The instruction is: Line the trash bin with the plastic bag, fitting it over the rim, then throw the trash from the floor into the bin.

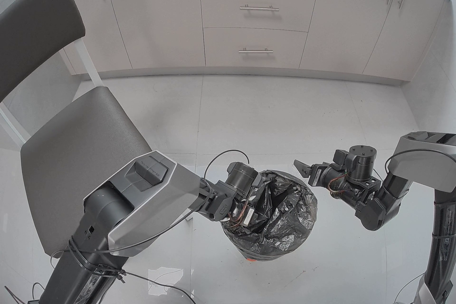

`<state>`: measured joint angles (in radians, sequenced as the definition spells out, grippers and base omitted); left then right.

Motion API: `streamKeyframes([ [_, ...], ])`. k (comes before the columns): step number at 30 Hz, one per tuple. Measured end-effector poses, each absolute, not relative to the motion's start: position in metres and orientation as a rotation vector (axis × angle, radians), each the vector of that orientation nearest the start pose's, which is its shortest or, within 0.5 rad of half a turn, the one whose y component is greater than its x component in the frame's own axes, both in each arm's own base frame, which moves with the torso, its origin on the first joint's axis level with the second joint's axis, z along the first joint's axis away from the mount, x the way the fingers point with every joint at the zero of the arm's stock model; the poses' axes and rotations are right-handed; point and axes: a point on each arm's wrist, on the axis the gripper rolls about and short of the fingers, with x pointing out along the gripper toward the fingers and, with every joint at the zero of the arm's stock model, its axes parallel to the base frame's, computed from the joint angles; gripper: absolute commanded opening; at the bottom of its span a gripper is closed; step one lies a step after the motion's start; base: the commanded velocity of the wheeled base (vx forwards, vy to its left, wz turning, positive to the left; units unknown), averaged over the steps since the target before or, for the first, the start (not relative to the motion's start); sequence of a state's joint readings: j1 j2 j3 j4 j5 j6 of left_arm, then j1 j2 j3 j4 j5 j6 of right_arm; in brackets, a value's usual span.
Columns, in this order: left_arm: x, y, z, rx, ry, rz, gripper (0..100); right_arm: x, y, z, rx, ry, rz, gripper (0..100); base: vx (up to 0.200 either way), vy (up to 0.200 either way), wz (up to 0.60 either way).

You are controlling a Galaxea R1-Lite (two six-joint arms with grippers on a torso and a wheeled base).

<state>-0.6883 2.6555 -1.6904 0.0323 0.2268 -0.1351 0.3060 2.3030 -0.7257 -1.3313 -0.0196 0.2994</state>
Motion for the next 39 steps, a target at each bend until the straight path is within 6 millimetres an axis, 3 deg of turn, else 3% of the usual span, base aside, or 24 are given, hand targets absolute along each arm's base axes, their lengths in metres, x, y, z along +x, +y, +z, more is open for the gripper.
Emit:
streamKeyframes([
  [5,0.362,-0.303,-0.029,0.313,0.925,-0.371,100,0.357,0.112,0.024,0.256,0.283,0.246,100,0.0,0.0,0.0],
  [15,0.305,-0.298,0.021,0.308,0.909,-0.437,100,0.359,0.105,0.026,0.256,0.273,0.227,100,0.0,0.0,0.0],
  [22,0.263,-0.272,0.067,0.255,0.827,-0.474,100,0.372,0.087,0.032,0.267,0.242,0.177,100,0.0,0.0,0.0],
  [30,0.226,-0.204,0.127,0.13,0.668,-0.441,100,0.414,0.071,0.047,0.275,0.23,0.117,100,0.0,0.0,0.0],
  [39,0.199,-0.083,0.168,-0.066,0.517,-0.2,100,0.482,0.064,0.075,0.276,0.185,0.08,100,0.0,0.0,0.0],
])
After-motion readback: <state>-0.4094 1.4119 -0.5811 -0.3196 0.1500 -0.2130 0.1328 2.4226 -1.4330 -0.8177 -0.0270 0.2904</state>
